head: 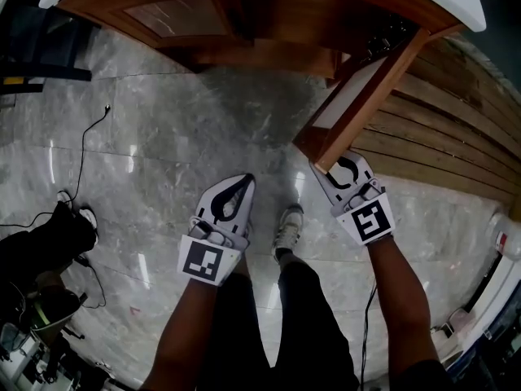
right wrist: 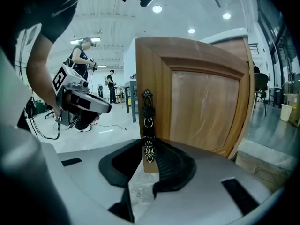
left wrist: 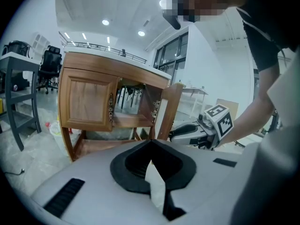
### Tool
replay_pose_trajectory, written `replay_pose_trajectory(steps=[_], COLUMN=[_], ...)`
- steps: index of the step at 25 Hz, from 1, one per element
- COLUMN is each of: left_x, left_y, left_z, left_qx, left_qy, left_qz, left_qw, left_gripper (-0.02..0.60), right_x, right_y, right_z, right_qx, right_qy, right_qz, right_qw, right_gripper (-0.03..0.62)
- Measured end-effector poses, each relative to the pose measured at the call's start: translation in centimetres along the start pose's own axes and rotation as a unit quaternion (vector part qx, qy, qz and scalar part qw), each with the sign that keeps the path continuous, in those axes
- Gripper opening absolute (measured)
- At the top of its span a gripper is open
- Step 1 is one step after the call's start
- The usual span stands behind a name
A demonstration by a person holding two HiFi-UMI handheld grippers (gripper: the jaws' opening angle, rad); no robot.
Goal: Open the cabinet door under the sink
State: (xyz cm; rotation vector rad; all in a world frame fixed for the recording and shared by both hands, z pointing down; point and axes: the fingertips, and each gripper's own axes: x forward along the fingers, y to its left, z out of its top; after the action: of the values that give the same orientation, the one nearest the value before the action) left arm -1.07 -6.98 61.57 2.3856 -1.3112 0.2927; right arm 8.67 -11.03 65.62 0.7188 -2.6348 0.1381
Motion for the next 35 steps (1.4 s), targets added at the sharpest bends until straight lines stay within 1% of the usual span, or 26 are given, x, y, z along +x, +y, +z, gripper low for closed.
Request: replay_pose_trajectory(steps=[4,9,18,21,24,30,35], left_x=[0.1,0.3,0.3,-0.1,-0.6,-1.6,-2.3], left_y=[-0.9,-2.2,-3.4,-4.1,-4.6,-4.7,-4.3], left_z=[0.2,1.0,1.4,0.9,0.5,-0.5,-0.4], left_qx=[0.006,0.007,0.01,0.008,0.001,-0.007,-0.002], left_qy=[0.0,-0.005,-0.009,-0.007,-0.006,0.007,0.001], left_qz=[0.002,0.001,0.005,0.007,0.007,0.001,0.002], left_qw=[1.0,1.0,0.9999,0.9999,1.0,0.9999,1.0], left_gripper=[0.018,0.018,0.018,0.018,0.018,0.018,0.018], right_x=[-1.1,-2.6,-5.1,-6.1,-7.3,-8.5,-9.5], right_y=[0.0,-0.1,-0.8,-1.2,-1.8,-2.6,-3.2], right_z=[-0.6,-1.5,-2.6,-3.2,-3.7,-4.3,-4.8], right_qx=[-0.02,-0.03,-0.037,-0.051,-0.067,-0.062,-0.062], right_qy=[0.016,0.029,0.03,0.036,0.042,0.041,0.043], right_qz=[0.015,0.022,0.014,0.011,0.002,-0.025,-0.055], right_qw=[1.0,0.999,0.999,0.998,0.997,0.997,0.996], right_gripper=[0.092,0.094,0.094,0.094,0.094,0.094,0.094])
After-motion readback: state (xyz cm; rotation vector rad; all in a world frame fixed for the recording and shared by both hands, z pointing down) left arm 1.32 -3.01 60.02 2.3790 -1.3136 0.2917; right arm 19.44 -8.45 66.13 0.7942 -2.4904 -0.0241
